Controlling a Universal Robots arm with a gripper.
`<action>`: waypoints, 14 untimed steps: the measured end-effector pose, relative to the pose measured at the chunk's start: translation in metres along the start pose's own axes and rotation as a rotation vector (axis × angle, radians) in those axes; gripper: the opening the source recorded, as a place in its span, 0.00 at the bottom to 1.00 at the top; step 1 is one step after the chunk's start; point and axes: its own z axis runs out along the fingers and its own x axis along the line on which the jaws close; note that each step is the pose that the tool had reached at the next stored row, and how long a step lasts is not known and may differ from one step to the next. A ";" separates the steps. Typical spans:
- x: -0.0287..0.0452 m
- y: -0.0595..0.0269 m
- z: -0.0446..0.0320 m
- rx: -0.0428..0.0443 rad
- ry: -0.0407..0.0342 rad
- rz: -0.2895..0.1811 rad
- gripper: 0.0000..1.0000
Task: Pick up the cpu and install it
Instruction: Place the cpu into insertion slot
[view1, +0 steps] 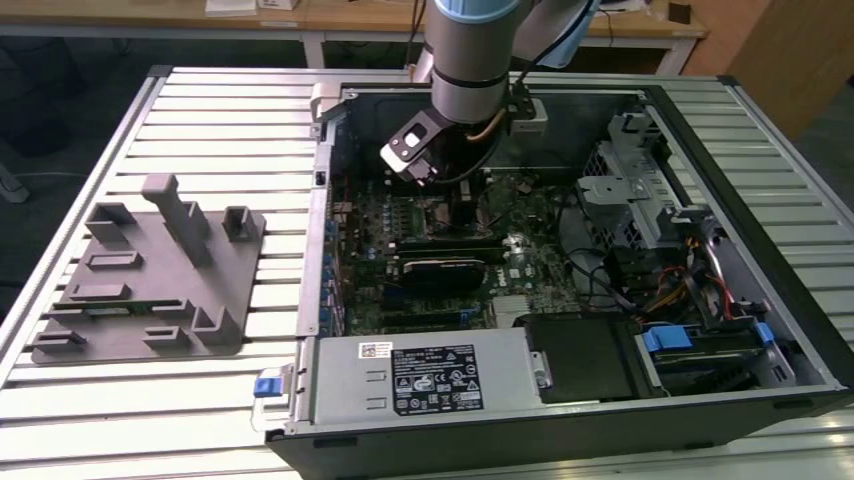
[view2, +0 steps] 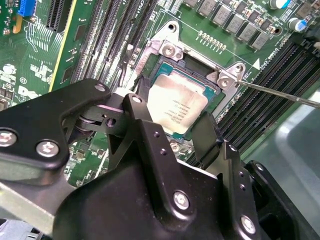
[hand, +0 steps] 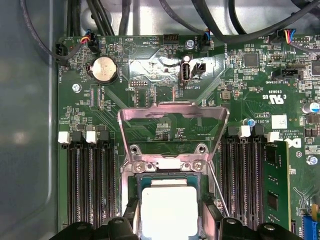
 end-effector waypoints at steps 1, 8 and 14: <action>0.0000 0.0000 0.0000 0.0000 0.0000 0.000 0.60; 0.0000 0.0000 0.0001 0.0001 0.0000 0.000 0.53; 0.0000 0.0000 0.0001 -0.0001 0.0001 0.000 0.53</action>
